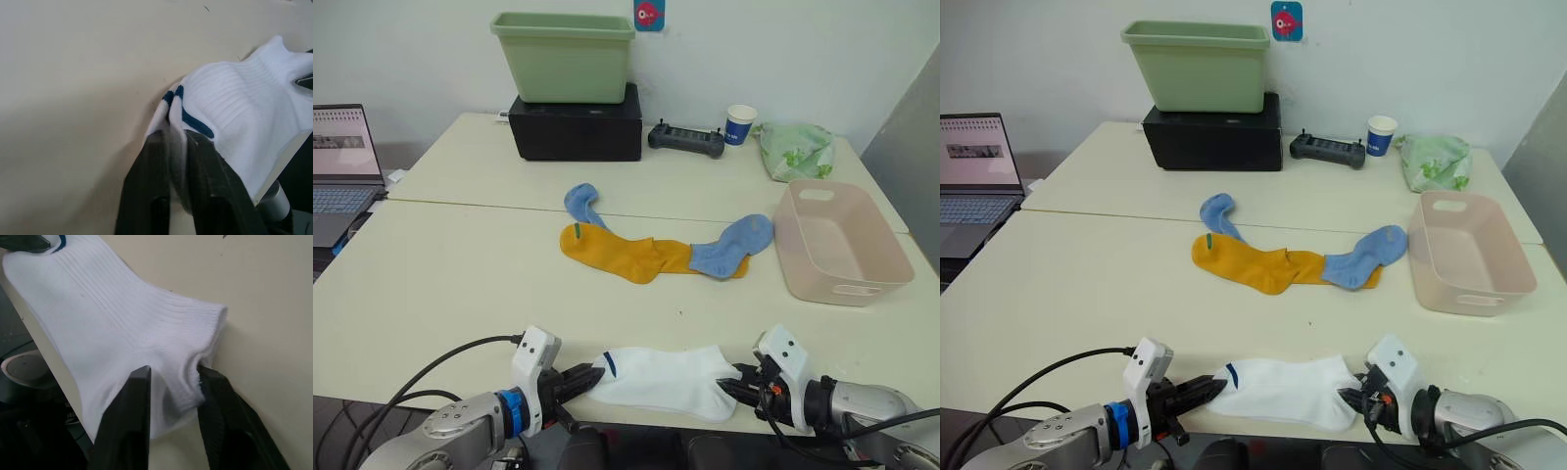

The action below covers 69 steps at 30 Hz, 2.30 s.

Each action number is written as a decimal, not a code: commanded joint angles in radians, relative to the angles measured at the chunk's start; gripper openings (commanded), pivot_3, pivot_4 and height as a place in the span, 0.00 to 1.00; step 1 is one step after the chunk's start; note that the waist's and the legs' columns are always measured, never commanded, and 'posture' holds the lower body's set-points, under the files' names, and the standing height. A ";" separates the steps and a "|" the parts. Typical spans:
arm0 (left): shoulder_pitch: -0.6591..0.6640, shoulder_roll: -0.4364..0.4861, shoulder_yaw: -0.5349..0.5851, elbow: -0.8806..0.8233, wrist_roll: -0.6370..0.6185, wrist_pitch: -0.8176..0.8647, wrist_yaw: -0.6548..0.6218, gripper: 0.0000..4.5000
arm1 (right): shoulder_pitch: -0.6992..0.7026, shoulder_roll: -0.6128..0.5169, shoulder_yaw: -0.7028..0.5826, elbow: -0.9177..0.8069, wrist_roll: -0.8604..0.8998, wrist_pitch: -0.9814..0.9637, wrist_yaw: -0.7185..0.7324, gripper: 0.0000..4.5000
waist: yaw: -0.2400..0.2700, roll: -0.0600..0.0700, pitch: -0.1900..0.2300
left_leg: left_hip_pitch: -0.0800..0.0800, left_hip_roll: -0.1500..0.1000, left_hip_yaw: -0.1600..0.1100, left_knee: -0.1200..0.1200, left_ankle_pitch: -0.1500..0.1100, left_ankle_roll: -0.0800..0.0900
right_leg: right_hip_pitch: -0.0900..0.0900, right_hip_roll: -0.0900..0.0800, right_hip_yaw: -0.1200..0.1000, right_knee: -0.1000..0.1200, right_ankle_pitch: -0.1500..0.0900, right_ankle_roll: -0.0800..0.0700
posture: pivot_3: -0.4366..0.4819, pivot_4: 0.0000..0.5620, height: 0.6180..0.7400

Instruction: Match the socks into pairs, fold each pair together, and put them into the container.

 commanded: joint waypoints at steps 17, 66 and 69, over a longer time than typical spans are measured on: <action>-0.133 0.079 -0.049 0.012 0.090 0.011 -0.068 0.83 | 0.069 0.082 -0.004 0.047 -0.086 -0.094 -0.013 1.00 | 0.000 -0.001 0.000 | -0.001 0.000 0.001 0.000 0.000 0.000 | 0.000 0.000 0.000 0.000 0.000 0.001 | 0.48 0.27 0.83; -0.376 0.011 0.008 0.151 0.167 0.036 -0.010 0.54 | -0.271 0.176 0.011 0.165 -0.149 -0.003 -0.037 0.79 | 0.000 -0.002 -0.002 | -0.010 -0.001 -0.004 0.003 0.000 0.000 | -0.001 0.001 -0.004 0.001 0.006 0.009 | 0.48 0.27 0.83; -0.365 0.038 0.034 0.146 0.182 -0.035 -0.077 0.55 | -0.251 0.177 -0.029 0.121 -0.108 -0.009 -0.009 0.93 | 0.001 -0.002 -0.002 | -0.010 0.000 -0.005 0.003 0.000 0.000 | -0.001 0.002 -0.004 0.001 0.006 0.009 | 0.48 0.27 0.83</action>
